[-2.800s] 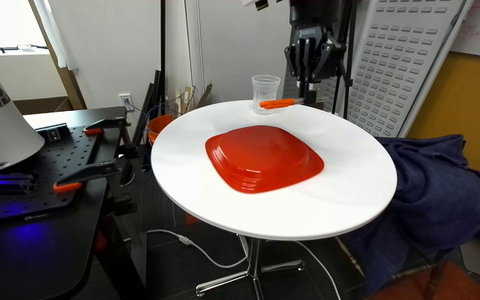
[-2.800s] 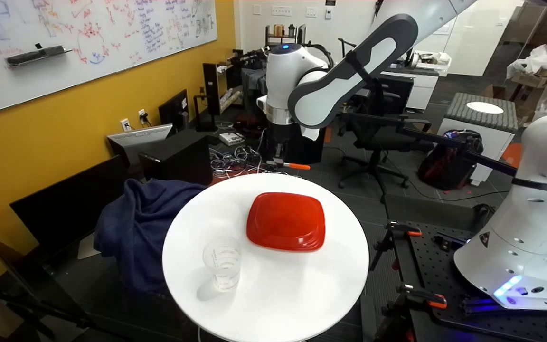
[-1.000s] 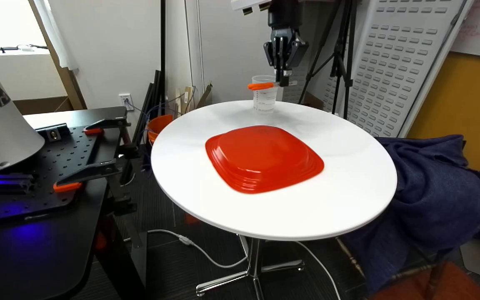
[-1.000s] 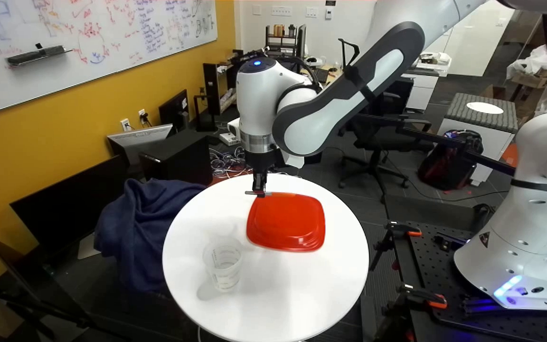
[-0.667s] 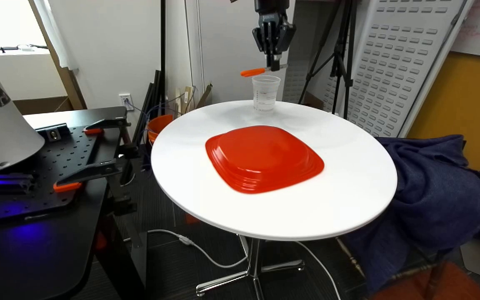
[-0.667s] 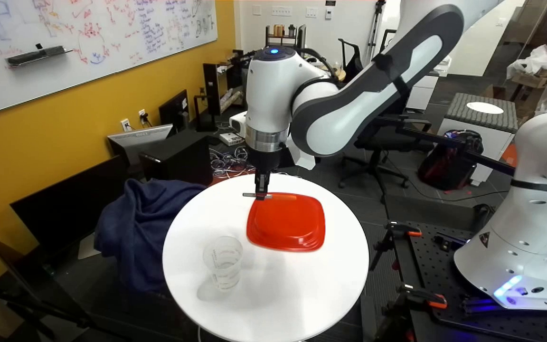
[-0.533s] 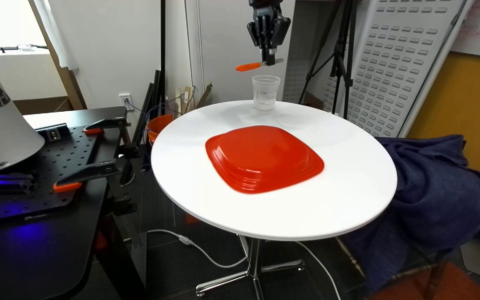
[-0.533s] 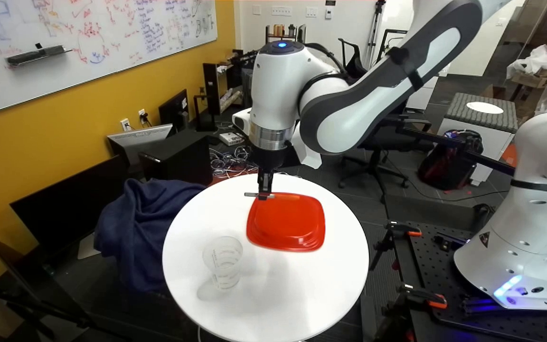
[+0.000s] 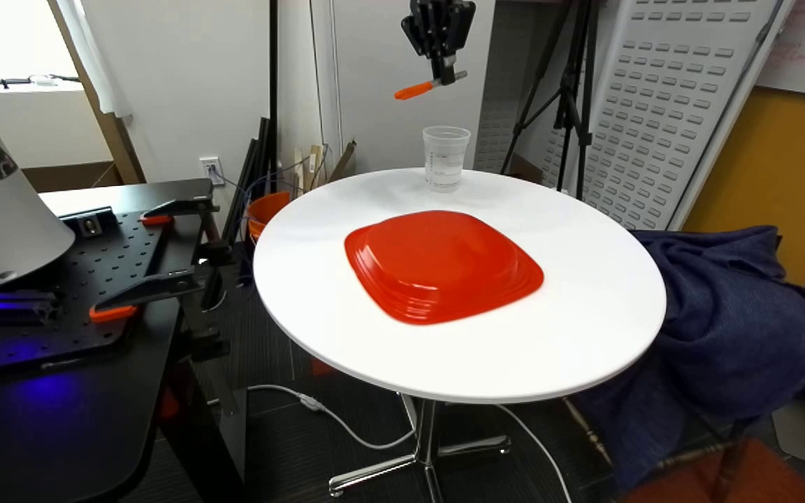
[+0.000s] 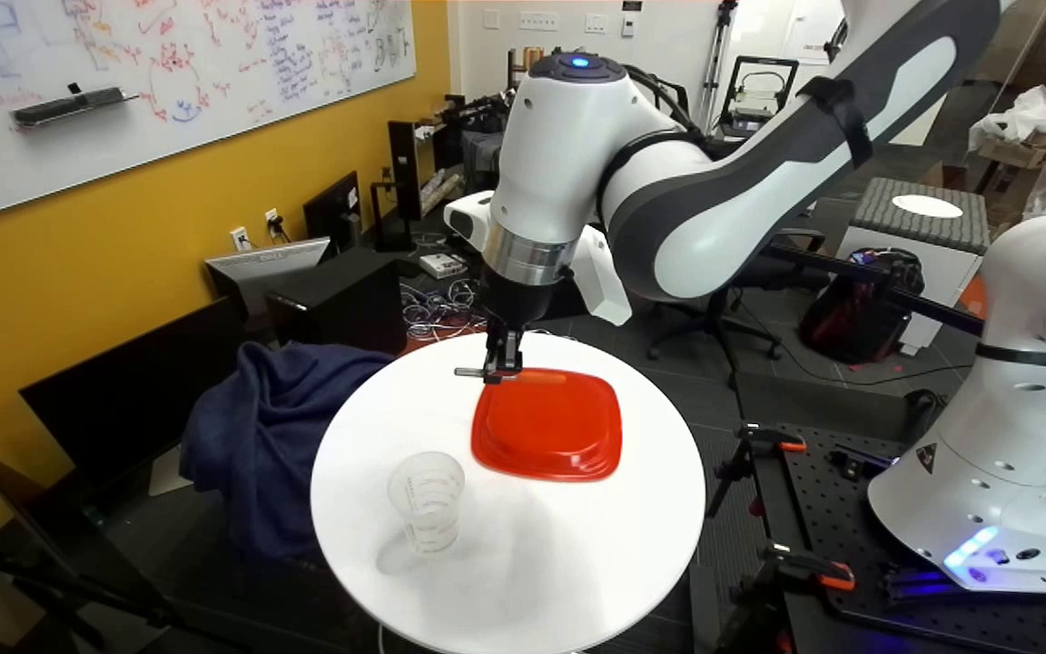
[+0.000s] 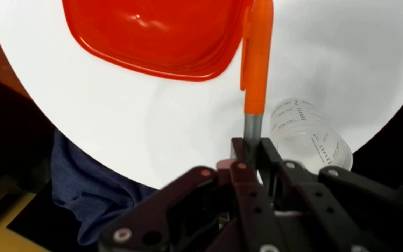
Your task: Put the orange marker in the clear cup
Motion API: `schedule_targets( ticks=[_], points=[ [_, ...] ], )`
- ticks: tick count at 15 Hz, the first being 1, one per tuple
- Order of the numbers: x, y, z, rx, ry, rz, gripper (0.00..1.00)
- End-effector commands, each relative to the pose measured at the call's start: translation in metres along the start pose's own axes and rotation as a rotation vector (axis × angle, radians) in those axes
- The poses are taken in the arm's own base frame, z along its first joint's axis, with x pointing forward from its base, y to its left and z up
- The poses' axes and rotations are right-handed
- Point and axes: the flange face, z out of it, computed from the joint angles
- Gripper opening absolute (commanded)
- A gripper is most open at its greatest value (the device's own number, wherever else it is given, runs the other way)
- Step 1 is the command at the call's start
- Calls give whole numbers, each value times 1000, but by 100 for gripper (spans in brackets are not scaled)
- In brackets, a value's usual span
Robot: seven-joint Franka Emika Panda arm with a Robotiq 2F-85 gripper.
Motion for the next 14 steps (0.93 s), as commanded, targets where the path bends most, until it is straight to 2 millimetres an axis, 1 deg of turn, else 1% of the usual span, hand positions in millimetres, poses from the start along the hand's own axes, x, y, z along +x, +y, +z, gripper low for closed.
schedule_targets(
  ticks=[1, 8, 14],
  points=[
    [11, -12, 4, -7, 54, -36, 3],
    [31, -43, 15, -19, 163, -154, 3],
    [50, -56, 20, -11, 268, -224, 3]
  ],
)
